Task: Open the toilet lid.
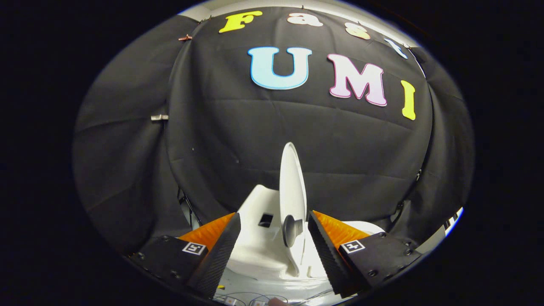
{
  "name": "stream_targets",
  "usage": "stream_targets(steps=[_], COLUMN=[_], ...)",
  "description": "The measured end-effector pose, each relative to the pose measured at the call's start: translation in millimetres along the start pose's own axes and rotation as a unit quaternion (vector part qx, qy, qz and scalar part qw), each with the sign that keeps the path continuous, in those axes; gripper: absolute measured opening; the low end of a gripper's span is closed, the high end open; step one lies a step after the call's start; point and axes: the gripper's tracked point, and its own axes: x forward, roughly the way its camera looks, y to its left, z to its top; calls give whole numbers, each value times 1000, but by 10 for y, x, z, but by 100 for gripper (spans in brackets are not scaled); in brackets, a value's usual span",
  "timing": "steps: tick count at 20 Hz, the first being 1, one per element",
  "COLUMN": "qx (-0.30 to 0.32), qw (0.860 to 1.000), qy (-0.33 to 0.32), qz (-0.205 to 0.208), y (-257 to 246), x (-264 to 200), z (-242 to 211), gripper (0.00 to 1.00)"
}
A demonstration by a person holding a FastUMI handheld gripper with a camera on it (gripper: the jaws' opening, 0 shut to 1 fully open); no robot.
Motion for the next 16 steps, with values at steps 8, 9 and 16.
stream_targets(steps=[8,9,16], qx=[-14,-17,-15], qw=[996,995,990], qy=[-75,-85,-135], qz=[39,42,27], y=[-136,-187,-1077], x=[-220,-254,-407], z=[502,555,953], gripper=[99,99,98])
